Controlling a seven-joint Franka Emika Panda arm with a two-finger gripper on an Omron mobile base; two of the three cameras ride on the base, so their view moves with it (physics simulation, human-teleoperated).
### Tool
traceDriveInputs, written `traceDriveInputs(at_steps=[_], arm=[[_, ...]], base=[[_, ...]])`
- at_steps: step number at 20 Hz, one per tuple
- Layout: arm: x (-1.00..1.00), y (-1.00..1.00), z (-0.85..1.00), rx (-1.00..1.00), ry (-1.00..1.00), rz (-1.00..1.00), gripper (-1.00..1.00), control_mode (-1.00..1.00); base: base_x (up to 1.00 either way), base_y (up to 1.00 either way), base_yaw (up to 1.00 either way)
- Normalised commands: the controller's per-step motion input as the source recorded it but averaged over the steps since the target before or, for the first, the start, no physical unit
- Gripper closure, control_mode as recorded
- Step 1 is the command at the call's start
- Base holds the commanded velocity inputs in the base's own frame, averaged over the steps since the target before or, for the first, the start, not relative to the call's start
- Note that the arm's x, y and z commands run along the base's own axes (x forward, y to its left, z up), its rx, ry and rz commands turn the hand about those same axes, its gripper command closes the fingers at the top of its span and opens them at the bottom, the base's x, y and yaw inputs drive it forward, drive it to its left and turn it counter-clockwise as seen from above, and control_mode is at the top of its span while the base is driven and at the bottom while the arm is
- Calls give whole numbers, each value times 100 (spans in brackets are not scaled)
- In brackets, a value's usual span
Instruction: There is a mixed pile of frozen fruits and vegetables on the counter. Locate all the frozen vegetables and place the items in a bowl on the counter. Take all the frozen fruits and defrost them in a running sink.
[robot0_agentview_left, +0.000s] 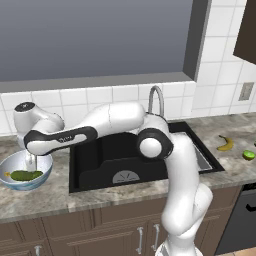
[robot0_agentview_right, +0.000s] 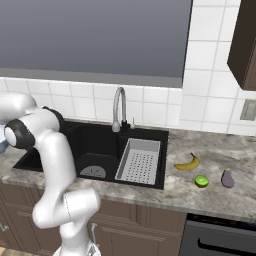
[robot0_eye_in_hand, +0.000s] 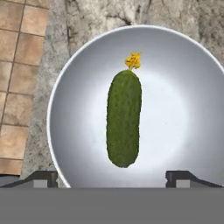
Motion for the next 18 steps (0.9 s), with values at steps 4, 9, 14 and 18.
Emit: traceDriveInputs(at_steps=[4, 9, 14, 18], arm=[[-20, -58, 37, -3, -2, 0, -100, -100], [-19, -64, 13, 0, 0, 0, -100, -100], [-26, -65, 11, 0, -1, -1, -100, -100], [-19, -64, 1, 3, -1, 0, -100, -100]], base=[[0, 0, 0], [0, 0, 0], [0, 0, 0], [0, 0, 0]])
